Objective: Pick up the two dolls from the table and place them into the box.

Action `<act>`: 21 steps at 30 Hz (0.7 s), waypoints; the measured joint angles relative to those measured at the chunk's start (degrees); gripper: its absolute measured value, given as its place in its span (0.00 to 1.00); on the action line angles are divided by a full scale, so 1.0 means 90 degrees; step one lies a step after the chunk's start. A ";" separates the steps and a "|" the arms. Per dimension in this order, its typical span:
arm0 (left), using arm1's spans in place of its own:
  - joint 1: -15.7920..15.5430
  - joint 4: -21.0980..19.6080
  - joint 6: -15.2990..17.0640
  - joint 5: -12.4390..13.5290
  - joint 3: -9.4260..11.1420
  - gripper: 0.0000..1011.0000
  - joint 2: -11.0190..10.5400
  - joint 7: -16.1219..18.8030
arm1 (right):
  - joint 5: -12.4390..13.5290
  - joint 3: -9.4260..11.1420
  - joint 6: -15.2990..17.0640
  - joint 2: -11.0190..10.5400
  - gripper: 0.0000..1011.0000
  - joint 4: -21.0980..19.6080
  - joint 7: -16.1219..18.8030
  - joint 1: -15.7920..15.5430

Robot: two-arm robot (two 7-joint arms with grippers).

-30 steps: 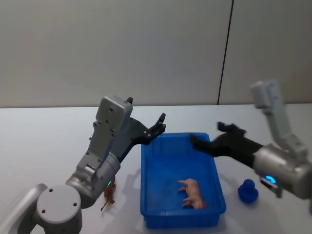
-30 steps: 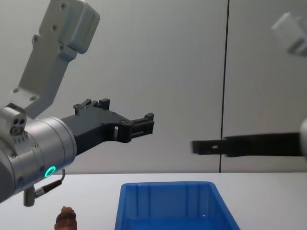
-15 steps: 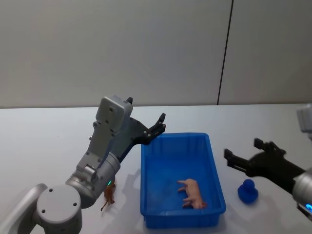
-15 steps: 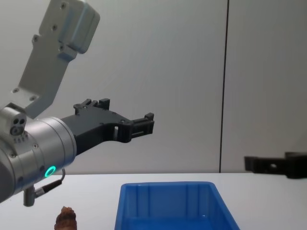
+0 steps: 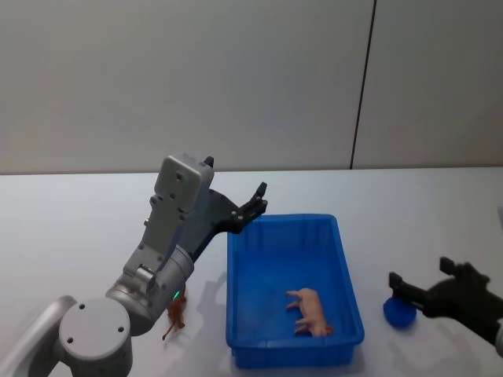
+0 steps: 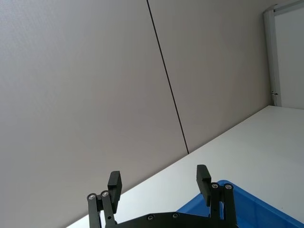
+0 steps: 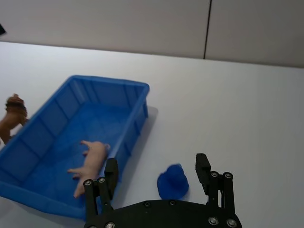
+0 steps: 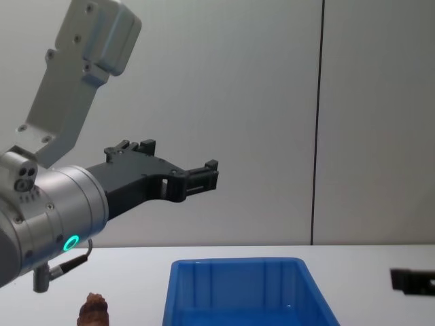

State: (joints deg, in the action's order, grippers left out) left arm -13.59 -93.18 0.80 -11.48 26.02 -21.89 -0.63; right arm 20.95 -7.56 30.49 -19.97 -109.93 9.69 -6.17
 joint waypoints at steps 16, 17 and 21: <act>0.0000 0.0000 0.0000 0.0000 0.0000 0.99 0.0000 0.0000 | -0.0100 -0.0018 0.0433 0.0093 0.99 0.0431 -0.0455 -0.0045; 0.0000 0.0000 0.0000 0.0000 0.0000 0.99 0.0000 0.0000 | -0.0100 -0.0018 0.0433 0.0093 0.99 0.0431 -0.0455 -0.0045; 0.0000 0.0000 0.0000 0.0000 0.0000 0.99 0.0000 0.0000 | -0.0287 -0.0110 0.0477 0.0216 0.99 0.0793 -0.0369 0.0199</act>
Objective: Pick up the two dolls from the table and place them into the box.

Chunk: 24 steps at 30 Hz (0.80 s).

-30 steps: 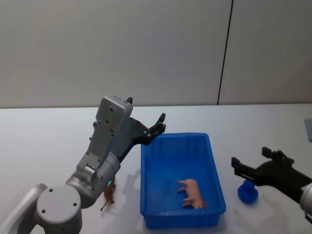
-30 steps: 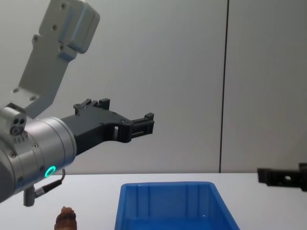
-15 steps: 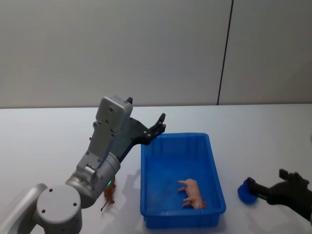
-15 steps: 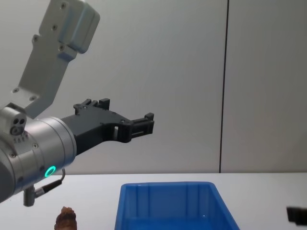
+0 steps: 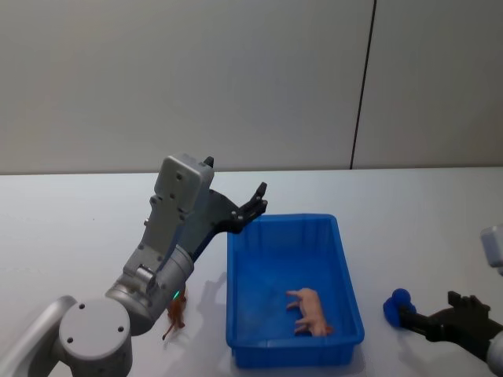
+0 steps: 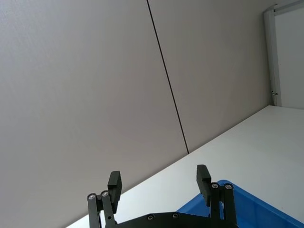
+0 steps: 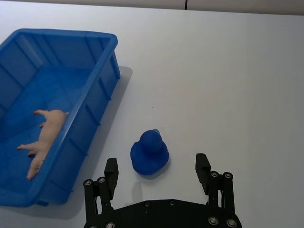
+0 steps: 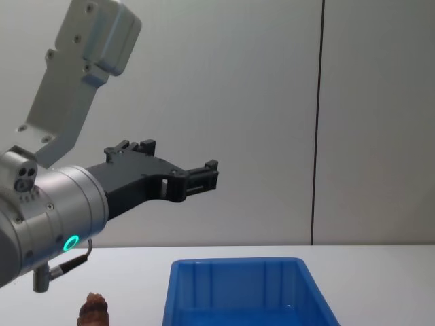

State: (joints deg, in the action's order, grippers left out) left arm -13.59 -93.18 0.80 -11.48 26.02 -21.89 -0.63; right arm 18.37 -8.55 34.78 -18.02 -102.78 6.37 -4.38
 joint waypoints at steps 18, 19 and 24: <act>0.0000 0.0000 0.0000 0.0000 0.0000 0.99 0.0000 0.0000 | -0.0569 -0.0319 0.0006 0.0478 0.99 0.1327 0.0339 0.0881; 0.0000 0.0000 0.0000 0.0000 0.0000 0.99 0.0000 0.0000 | -0.0599 -0.0344 0.0007 0.0521 0.99 0.1447 0.0357 0.0950; 0.0000 0.0000 0.0000 0.0000 0.0000 0.99 0.0000 0.0000 | -0.0686 -0.0408 0.0005 0.0633 0.99 0.1761 0.0417 0.1141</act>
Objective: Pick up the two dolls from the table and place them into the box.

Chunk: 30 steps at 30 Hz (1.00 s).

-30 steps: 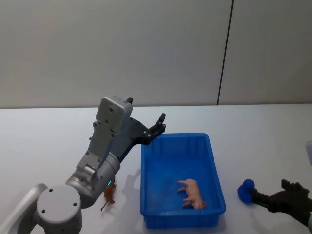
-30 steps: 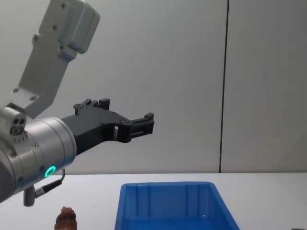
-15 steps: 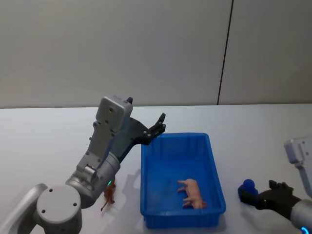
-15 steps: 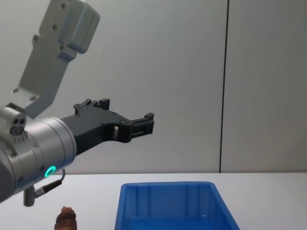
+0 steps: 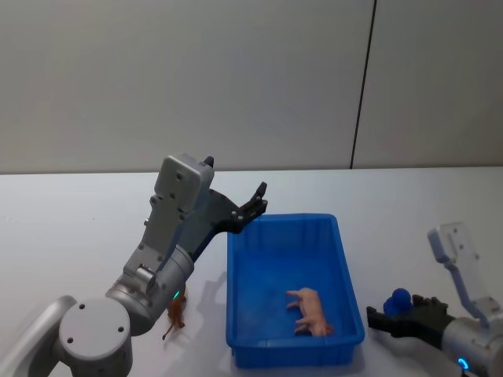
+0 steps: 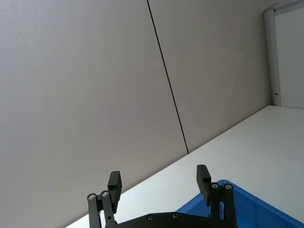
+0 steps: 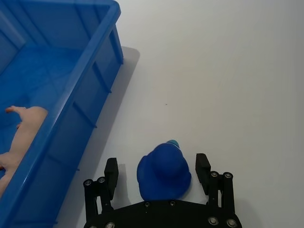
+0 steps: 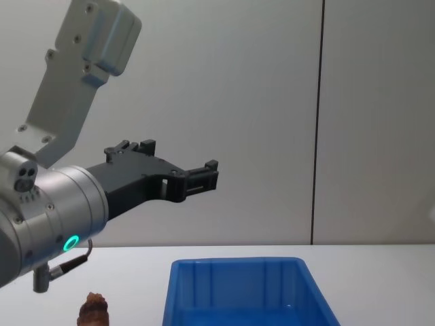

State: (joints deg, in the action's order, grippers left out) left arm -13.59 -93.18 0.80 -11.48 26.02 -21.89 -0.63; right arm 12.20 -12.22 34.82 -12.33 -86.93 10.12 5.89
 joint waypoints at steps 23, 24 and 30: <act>0.0000 0.0000 0.0000 0.0000 0.0000 0.99 0.0000 0.0000 | -0.0199 -0.0121 -0.0063 0.0235 0.73 0.0640 0.0123 0.0421; 0.0000 0.0000 0.0000 0.0000 0.0000 0.99 0.0000 0.0000 | -0.0203 -0.0124 -0.0064 0.0240 0.72 0.0655 0.0126 0.0429; 0.0000 0.0000 0.0000 0.0000 0.0000 0.99 0.0000 0.0000 | -0.0213 -0.0131 -0.0076 0.0250 0.69 0.0685 0.0136 0.0444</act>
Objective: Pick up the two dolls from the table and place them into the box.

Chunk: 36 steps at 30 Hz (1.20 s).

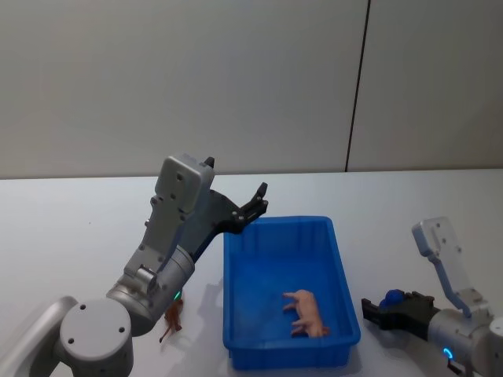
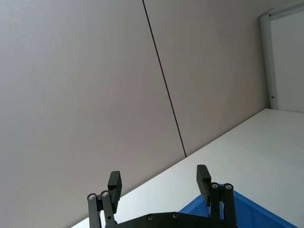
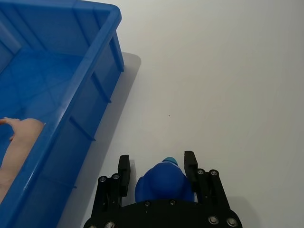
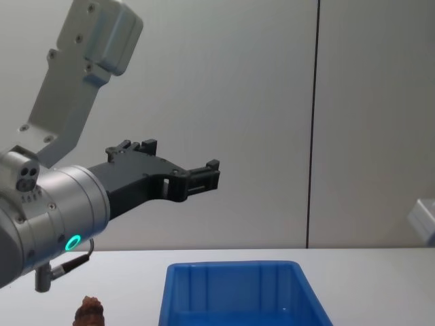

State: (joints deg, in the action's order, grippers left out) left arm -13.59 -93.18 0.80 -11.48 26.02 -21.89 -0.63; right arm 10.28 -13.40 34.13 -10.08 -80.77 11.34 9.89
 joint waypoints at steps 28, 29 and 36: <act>0.0000 0.0000 0.0000 0.0000 0.0000 0.99 0.0000 0.0000 | 0.0063 0.0029 -0.0053 -0.0025 0.51 -0.0106 -0.0044 -0.0053; 0.0000 0.0000 0.0000 0.0000 0.0000 0.99 0.0000 0.0000 | 0.0063 0.0030 -0.0054 -0.0025 0.50 -0.0106 -0.0045 -0.0054; 0.0000 0.0000 0.0000 0.0000 0.0000 0.99 0.0000 0.0000 | 0.0069 0.0033 -0.0056 -0.0027 0.46 -0.0114 -0.0047 -0.0057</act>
State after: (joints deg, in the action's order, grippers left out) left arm -13.59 -93.18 0.80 -11.48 26.03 -21.89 -0.62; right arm 10.90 -13.10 33.63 -10.32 -81.79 10.92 9.37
